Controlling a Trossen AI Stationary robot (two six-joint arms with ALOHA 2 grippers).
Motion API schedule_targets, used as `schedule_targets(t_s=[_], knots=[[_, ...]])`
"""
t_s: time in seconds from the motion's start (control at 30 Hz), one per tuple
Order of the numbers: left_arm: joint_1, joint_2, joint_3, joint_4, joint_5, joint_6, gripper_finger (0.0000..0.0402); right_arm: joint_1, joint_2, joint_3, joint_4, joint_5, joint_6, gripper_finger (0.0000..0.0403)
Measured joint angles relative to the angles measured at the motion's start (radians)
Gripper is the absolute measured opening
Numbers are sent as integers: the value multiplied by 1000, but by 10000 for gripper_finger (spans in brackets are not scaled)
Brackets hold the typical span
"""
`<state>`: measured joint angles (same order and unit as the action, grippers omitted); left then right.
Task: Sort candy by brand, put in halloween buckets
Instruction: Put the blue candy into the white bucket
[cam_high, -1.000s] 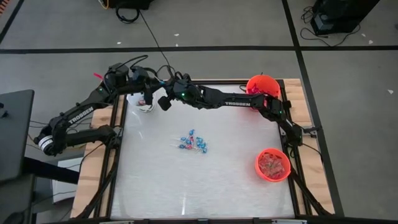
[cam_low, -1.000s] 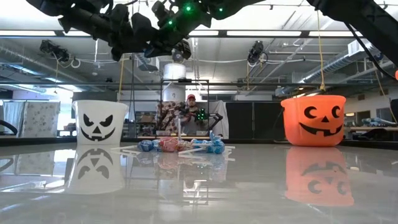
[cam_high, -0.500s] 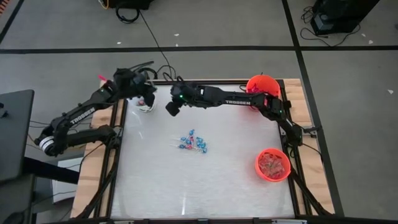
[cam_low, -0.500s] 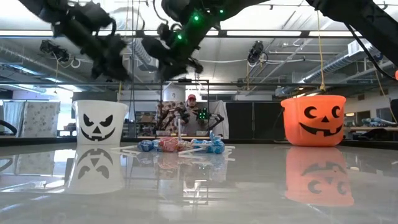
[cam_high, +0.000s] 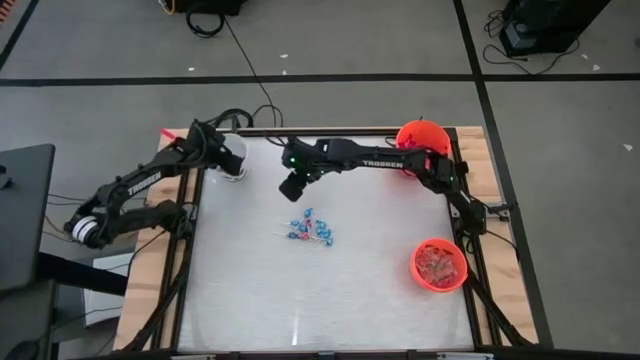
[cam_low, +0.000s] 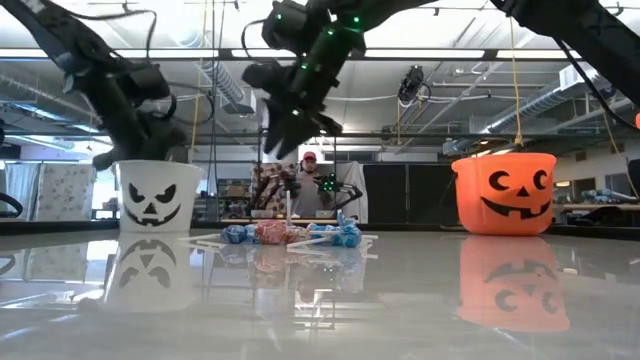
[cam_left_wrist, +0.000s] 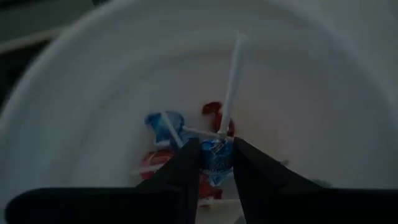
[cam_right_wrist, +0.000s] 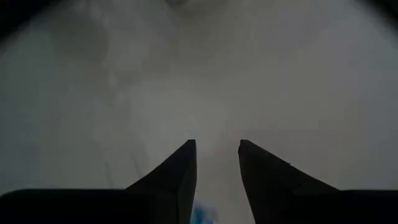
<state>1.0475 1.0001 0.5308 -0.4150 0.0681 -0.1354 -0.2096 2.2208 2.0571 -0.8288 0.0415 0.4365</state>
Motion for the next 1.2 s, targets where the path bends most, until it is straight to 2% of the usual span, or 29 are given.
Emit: schedule_targets(t_s=[0.17, 0.27, 0.33, 0.53, 0.63, 0.77, 0.9, 1.0, 1.2], knots=[[6, 93, 10, -2, -19, 12, 119, -10, 0, 0, -154, -73, -23, 141], [7, 115, 28, -9, -12, 29, 145, -4, 0, -34, -203, -71, -64, 150], [6, 112, 49, -22, 5, 34, 162, 1, 2, -57, -227, -107, -81, 156], [5, 93, 175, -130, 22, 111, 194, 39, 2, -175, -178, -203, -96, 166], [5, 92, 241, -193, 26, 137, 195, 58, 2, -237, -63, -219, -116, 166], [-9, 89, 300, -269, 60, 137, 194, 81, 2, -292, 75, -146, -298, 166], [-44, 65, 332, -307, 78, 151, 194, 92, 2, -315, 98, -30, -492, 165], [-71, 48, 343, -318, 77, 136, 194, 91, 2, -327, 121, -31, -609, 165], [-137, 32, 344, -325, 75, 74, 194, 82, 2, -368, 169, -112, -800, 165]])
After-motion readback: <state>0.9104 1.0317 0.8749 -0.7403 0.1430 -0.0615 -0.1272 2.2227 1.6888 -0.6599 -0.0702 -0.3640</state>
